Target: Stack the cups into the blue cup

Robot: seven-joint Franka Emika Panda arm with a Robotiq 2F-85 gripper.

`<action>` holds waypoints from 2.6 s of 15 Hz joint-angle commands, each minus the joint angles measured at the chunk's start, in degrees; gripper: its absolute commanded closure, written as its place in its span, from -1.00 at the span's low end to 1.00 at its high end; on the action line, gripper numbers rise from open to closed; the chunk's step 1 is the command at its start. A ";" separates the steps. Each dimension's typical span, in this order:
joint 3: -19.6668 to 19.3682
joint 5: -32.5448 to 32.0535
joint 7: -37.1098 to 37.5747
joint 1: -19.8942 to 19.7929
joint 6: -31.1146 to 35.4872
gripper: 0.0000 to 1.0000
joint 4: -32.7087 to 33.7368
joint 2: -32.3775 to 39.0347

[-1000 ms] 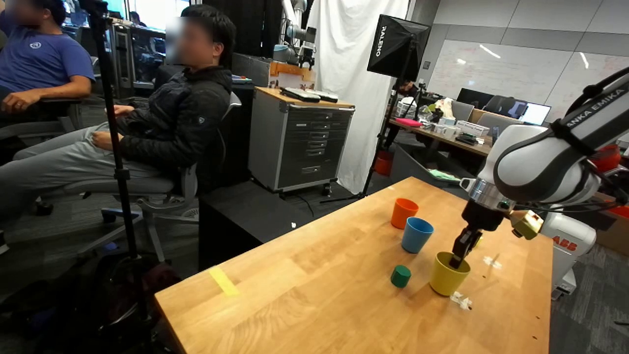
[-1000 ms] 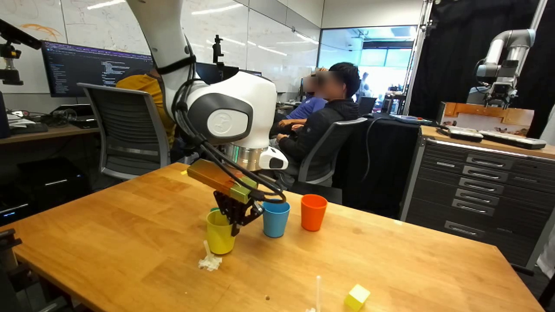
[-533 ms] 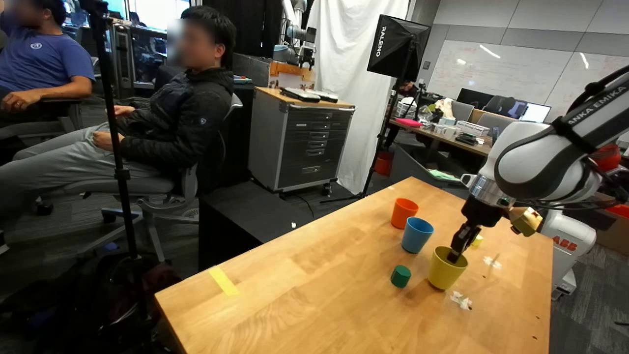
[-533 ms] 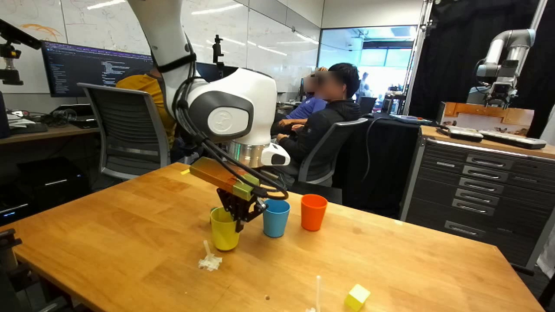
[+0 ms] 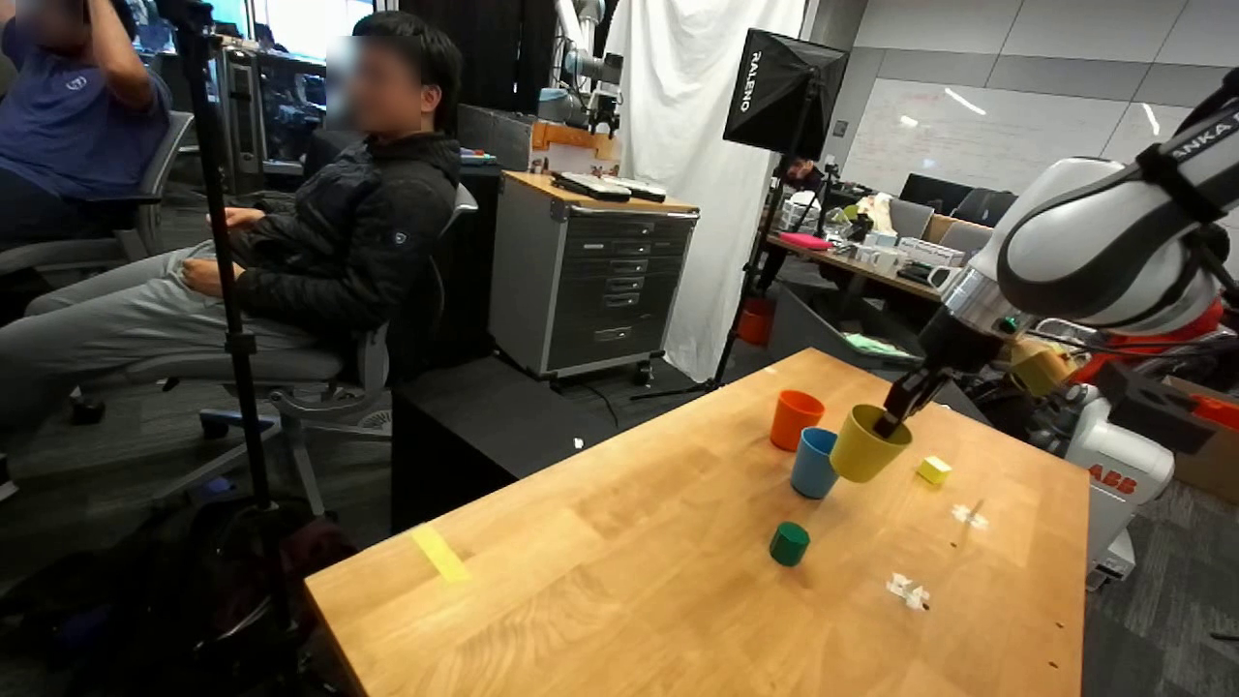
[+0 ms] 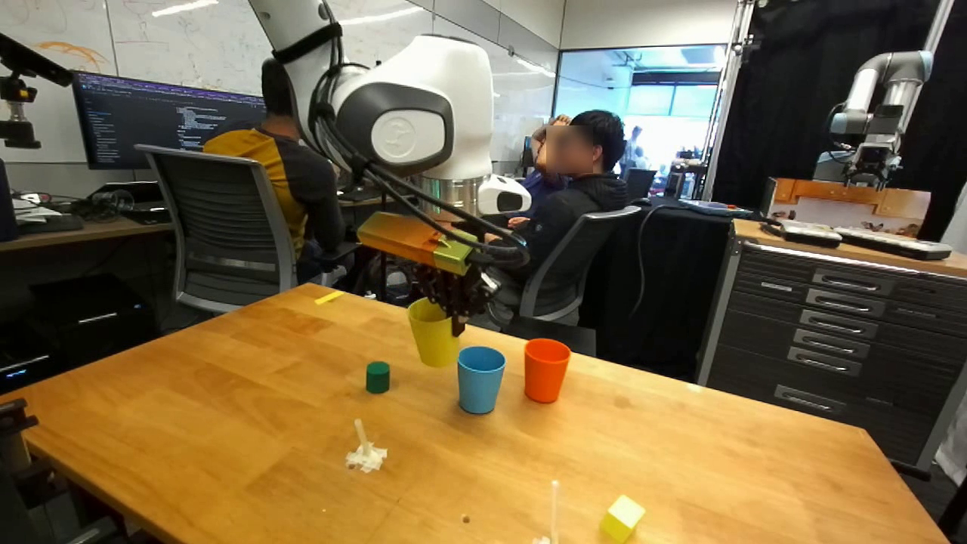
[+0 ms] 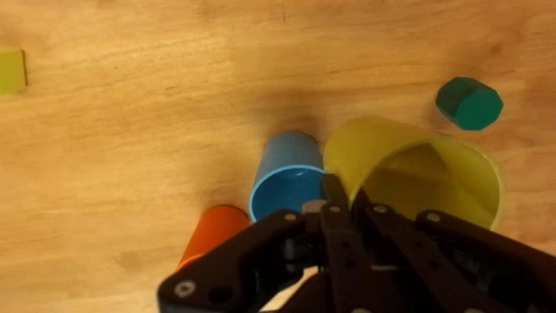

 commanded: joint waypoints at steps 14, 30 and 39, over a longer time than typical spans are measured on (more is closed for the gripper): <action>-3.74 3.29 4.28 0.26 -13.24 0.91 19.71 3.62; -3.17 2.91 4.52 0.41 -20.05 0.91 27.93 14.27; -3.42 2.30 4.66 0.43 -22.40 0.91 31.54 19.55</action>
